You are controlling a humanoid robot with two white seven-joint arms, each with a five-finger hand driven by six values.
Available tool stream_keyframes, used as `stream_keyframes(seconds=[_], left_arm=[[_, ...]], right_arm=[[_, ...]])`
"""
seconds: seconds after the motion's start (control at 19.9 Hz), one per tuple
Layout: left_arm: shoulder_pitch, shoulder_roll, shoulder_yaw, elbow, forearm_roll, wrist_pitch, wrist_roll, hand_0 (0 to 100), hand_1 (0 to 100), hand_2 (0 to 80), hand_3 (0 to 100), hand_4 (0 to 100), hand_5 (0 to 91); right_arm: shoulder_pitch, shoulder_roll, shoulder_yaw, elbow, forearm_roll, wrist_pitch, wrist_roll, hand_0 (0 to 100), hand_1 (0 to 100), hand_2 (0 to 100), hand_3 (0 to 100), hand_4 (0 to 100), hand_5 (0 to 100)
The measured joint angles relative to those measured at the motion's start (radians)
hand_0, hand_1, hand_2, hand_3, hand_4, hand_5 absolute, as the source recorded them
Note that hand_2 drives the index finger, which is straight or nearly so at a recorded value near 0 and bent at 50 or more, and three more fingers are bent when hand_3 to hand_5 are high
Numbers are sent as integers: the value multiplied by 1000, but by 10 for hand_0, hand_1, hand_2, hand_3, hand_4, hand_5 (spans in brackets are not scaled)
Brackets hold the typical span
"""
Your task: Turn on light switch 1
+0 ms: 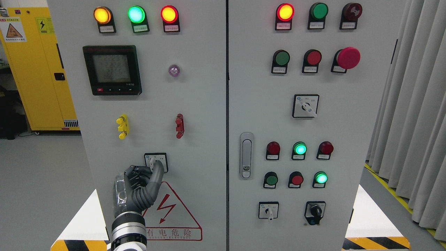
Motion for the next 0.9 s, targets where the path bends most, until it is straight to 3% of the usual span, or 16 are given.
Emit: stream_keyframes(seconds=[0.9], left_arm=[[-2, 0, -2, 8, 1, -3, -3, 500, 560, 637, 932, 903, 872]], right_arm=[[0, 0, 0, 0, 0, 0, 0, 0, 500, 40, 0, 0, 0]])
